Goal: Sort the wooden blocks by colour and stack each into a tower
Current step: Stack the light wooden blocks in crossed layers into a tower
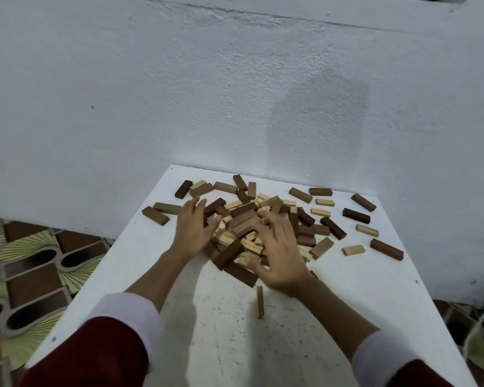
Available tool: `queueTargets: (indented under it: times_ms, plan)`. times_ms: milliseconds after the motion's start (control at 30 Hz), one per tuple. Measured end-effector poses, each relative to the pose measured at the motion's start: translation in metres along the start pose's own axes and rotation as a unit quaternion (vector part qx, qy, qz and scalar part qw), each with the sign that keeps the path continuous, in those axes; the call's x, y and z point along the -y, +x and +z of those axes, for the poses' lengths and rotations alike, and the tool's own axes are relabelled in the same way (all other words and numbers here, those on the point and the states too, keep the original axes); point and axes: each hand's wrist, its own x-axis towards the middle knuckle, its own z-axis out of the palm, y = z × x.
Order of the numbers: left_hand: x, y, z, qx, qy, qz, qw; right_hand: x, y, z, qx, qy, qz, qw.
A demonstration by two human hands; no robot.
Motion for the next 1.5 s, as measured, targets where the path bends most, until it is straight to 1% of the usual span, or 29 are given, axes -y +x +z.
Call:
queueTargets:
  times_ms: [133, 233, 333, 400, 533, 633, 700, 867, 967, 1033, 1067, 1133, 1167, 1233, 1267, 1333, 1367, 1433, 1500]
  plan:
    - [0.014, -0.019, -0.004, 0.025, -0.001, 0.019, 0.999, 0.004, -0.03, 0.007, -0.001, -0.057, -0.029, 0.998]
    - [0.017, -0.033, 0.004, 0.071, -0.005, 0.018, 0.997, 0.004, -0.049, 0.012, 0.028, -0.07, -0.076, 0.994]
    - [0.015, -0.045, 0.013, 0.116, 0.014, 0.026, 0.993, 0.009, -0.057, 0.014, 0.064, -0.075, -0.074, 0.992]
    - [0.013, -0.05, 0.016, 0.125, 0.035, 0.03, 0.991, 0.014, -0.054, 0.013, 0.069, -0.08, -0.061, 0.992]
    - [0.008, -0.053, 0.017, 0.11, 0.043, 0.031, 0.993, 0.008, -0.043, 0.01, 0.089, -0.108, -0.004, 0.99]
    - [0.007, -0.049, 0.011, 0.091, 0.025, 0.032, 0.995, 0.003, -0.038, 0.012, 0.071, -0.123, 0.014, 0.99]
    - [0.011, -0.043, 0.005, 0.056, 0.013, 0.033, 0.998, 0.003, -0.032, 0.013, 0.047, -0.121, 0.011, 0.992]
    - [0.044, -0.017, -0.018, -0.018, 0.077, -0.002, 0.997, 0.011, 0.005, 0.011, 0.009, -0.092, -0.018, 0.996]
    - [0.072, 0.003, -0.03, -0.02, 0.106, -0.042, 0.993, 0.013, 0.031, 0.01, 0.002, -0.075, -0.032, 0.997]
    - [0.082, 0.013, -0.035, -0.018, 0.138, -0.077, 0.987, 0.009, 0.047, 0.01, -0.007, -0.082, -0.039, 0.996]
    - [0.088, 0.02, -0.035, -0.018, 0.136, -0.093, 0.986, 0.005, 0.056, 0.01, -0.014, -0.088, -0.037, 0.995]
    - [0.089, 0.028, -0.037, -0.027, 0.107, -0.112, 0.988, -0.003, 0.068, 0.007, -0.021, -0.093, -0.021, 0.995]
    - [0.088, 0.032, -0.037, -0.029, 0.092, -0.1, 0.99, -0.008, 0.074, 0.005, -0.021, -0.09, -0.011, 0.996]
    - [0.084, 0.039, -0.031, -0.016, 0.084, -0.04, 0.996, -0.021, 0.085, 0.003, -0.018, -0.078, 0.023, 0.997]
    - [0.082, 0.04, -0.027, -0.014, 0.079, -0.023, 0.997, -0.027, 0.089, 0.001, -0.013, -0.066, 0.048, 0.997]
    - [0.066, 0.035, -0.019, 0.011, 0.011, -0.06, 0.998, -0.039, 0.094, -0.004, 0.003, -0.034, 0.102, 0.994]
    - [0.062, 0.031, -0.013, 0.004, -0.005, -0.061, 0.998, -0.044, 0.095, -0.006, 0.012, -0.021, 0.125, 0.992]
    - [0.053, 0.025, 0.0, -0.005, -0.022, -0.034, 0.999, -0.052, 0.095, -0.009, 0.027, 0.003, 0.158, 0.987]
    - [0.045, 0.02, 0.009, 0.008, -0.039, -0.001, 0.999, -0.056, 0.094, -0.01, 0.033, 0.019, 0.175, 0.984]
